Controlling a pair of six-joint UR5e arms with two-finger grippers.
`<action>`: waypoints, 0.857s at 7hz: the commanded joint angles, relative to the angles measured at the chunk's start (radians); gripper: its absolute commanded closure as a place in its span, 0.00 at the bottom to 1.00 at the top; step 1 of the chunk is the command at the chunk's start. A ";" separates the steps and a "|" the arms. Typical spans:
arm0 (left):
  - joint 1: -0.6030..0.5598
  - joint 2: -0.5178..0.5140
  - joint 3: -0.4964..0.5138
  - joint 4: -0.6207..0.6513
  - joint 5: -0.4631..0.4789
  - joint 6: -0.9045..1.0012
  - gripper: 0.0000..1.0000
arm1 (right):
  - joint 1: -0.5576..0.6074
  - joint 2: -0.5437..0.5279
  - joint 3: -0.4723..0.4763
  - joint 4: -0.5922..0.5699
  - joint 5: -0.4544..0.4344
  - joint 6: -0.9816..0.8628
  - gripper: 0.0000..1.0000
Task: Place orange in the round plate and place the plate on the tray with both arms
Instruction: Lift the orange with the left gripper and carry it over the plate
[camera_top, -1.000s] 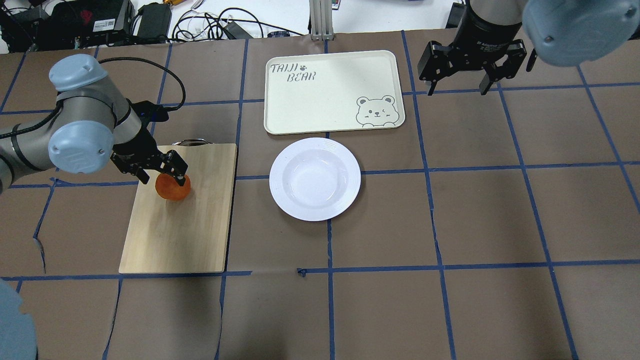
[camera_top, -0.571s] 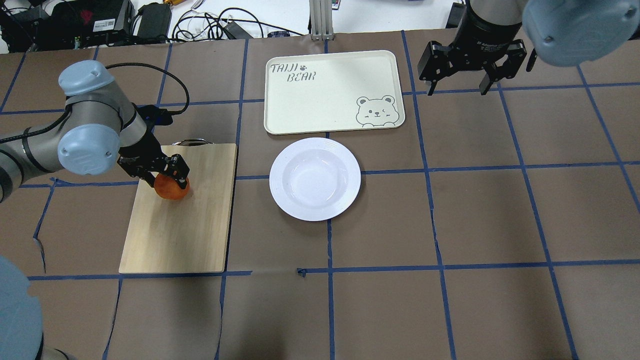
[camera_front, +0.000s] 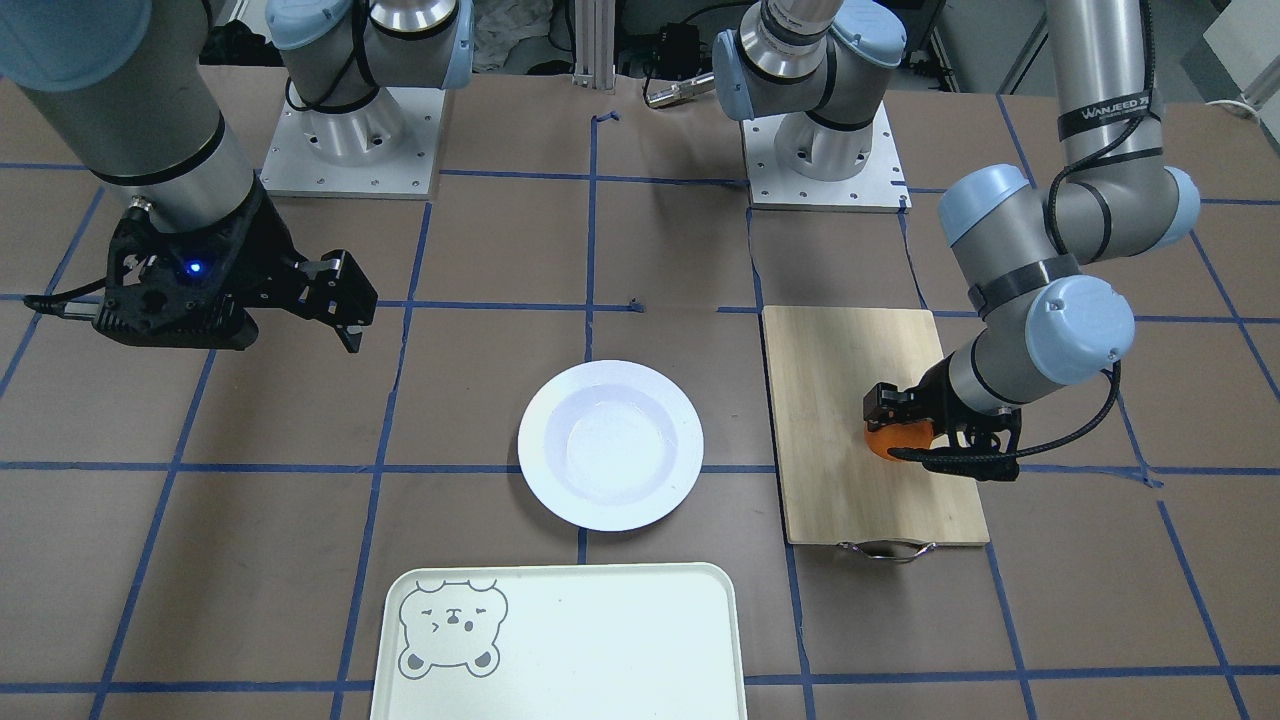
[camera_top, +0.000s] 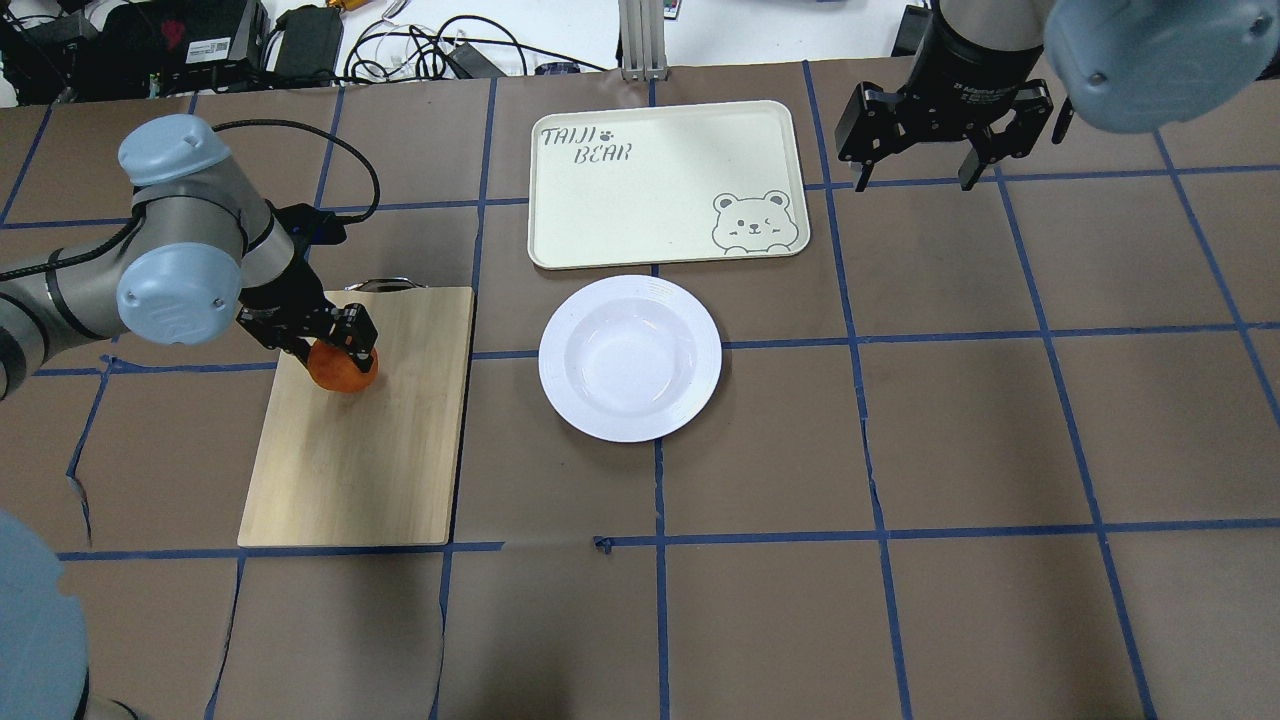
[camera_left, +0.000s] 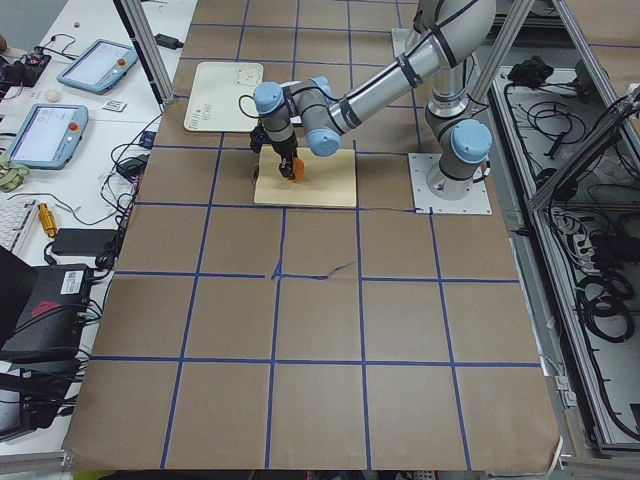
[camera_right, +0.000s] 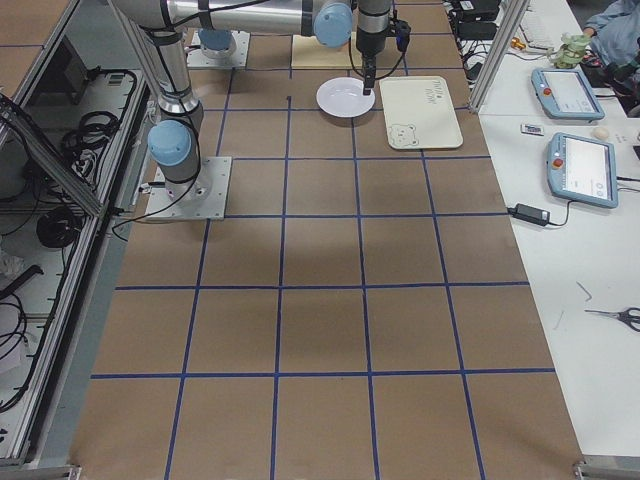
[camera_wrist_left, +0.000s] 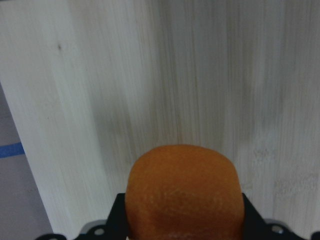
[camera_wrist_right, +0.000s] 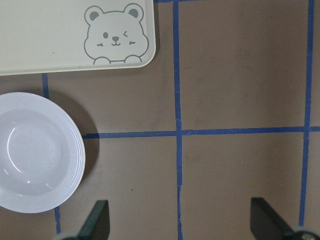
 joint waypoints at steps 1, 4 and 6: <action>-0.068 -0.008 0.117 -0.009 -0.063 -0.141 0.96 | 0.000 -0.001 0.000 0.000 0.000 0.000 0.00; -0.267 -0.037 0.211 0.003 -0.100 -0.373 0.96 | 0.000 -0.001 0.000 0.000 0.000 0.000 0.00; -0.364 -0.074 0.202 0.102 -0.195 -0.500 0.95 | 0.000 0.001 0.000 0.000 0.000 -0.002 0.00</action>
